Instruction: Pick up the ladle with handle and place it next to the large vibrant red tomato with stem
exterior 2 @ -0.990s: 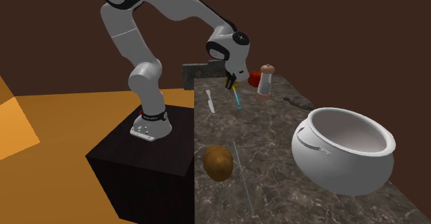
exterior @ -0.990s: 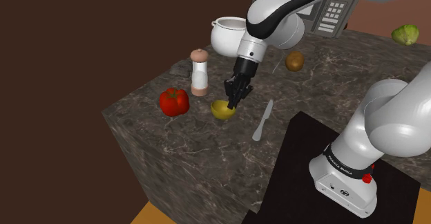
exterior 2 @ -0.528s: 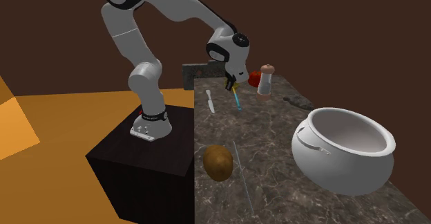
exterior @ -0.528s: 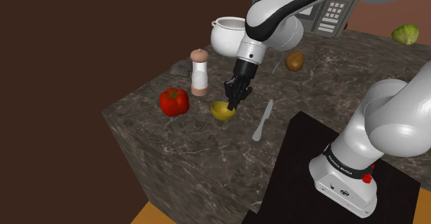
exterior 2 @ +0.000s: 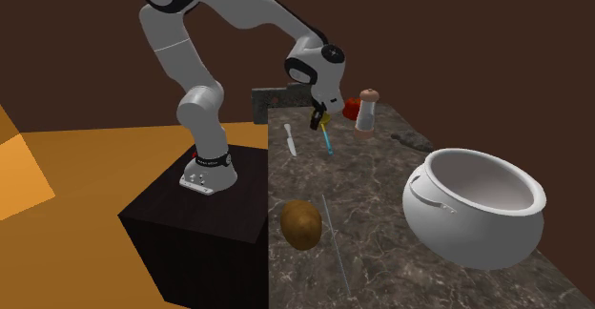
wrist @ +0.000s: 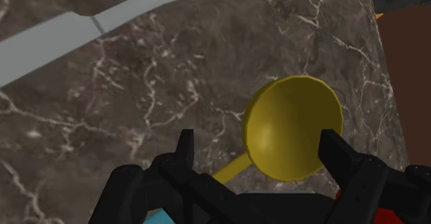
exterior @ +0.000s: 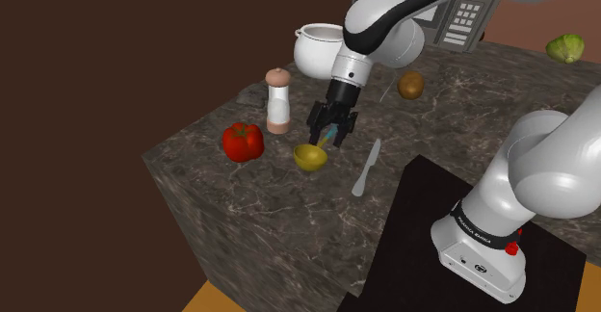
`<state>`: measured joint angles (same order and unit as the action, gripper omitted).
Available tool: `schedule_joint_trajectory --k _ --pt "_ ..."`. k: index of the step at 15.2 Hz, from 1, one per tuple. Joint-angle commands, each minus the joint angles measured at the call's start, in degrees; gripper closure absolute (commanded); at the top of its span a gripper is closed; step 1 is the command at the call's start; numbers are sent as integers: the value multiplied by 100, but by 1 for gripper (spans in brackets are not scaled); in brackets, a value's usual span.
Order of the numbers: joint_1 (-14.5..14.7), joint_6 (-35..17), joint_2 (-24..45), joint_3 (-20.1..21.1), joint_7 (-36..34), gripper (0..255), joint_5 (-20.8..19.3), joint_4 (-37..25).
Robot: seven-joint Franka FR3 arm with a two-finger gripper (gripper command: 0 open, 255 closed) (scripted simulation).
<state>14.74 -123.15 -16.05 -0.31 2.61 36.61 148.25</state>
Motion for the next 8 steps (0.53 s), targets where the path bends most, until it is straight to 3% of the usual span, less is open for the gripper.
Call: schedule_joint_trajectory --k 1,3,8 --pt "-94 302 -162 -79 -89 0 -179 -125" --pt "-201 653 -312 -179 -171 0 -368 -306" --pt "-201 653 -312 -180 -171 0 -368 -306"
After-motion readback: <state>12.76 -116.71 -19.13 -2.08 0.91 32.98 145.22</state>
